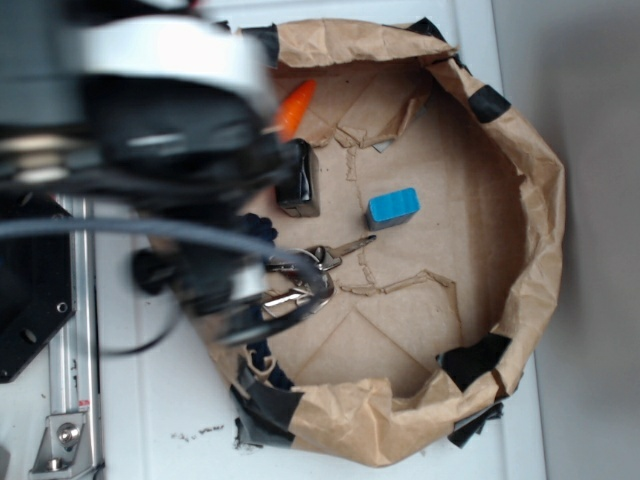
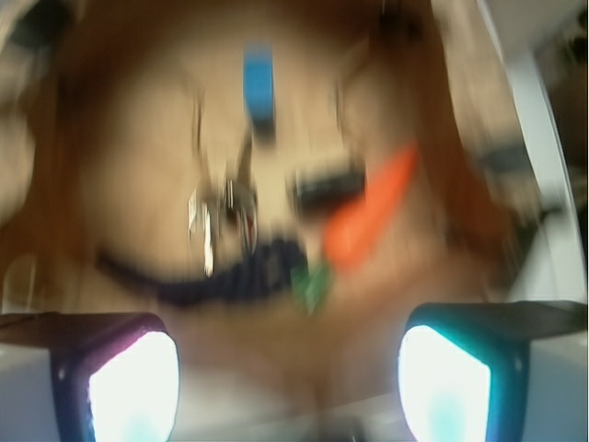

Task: Grab the blue block.

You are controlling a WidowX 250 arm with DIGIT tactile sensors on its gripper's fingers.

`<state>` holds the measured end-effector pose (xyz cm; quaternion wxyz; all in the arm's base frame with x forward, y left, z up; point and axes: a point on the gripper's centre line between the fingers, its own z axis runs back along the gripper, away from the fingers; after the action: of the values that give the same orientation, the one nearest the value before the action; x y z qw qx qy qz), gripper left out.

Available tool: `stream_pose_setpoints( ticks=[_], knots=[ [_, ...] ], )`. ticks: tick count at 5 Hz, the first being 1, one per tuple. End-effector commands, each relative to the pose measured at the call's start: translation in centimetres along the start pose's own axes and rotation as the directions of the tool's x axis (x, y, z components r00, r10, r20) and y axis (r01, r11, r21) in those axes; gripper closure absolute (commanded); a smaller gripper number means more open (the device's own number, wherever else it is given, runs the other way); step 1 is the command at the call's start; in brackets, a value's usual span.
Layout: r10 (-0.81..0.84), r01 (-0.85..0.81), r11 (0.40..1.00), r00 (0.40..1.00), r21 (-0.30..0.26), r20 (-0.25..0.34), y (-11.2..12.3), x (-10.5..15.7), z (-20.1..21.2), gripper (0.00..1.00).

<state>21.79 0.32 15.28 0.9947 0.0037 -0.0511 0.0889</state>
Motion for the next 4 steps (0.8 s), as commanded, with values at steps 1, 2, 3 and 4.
stream_pose_setpoints(
  ticks=[1, 2, 3, 4],
  knots=[
    [-0.004, 0.004, 1.000, 1.000, 0.020, -0.004, -1.0, 4.9, -4.4, 0.00],
    [-0.034, 0.035, 0.999, 0.999, 0.034, -0.017, -2.8, 7.4, -7.1, 0.00],
    [-0.052, 0.053, 0.998, 0.998, 0.045, -0.036, -4.6, 10.8, -10.5, 0.00],
    [-0.028, 0.032, 0.999, 0.991, 0.023, -0.134, -6.0, 12.1, -14.4, 1.00]
  ],
)
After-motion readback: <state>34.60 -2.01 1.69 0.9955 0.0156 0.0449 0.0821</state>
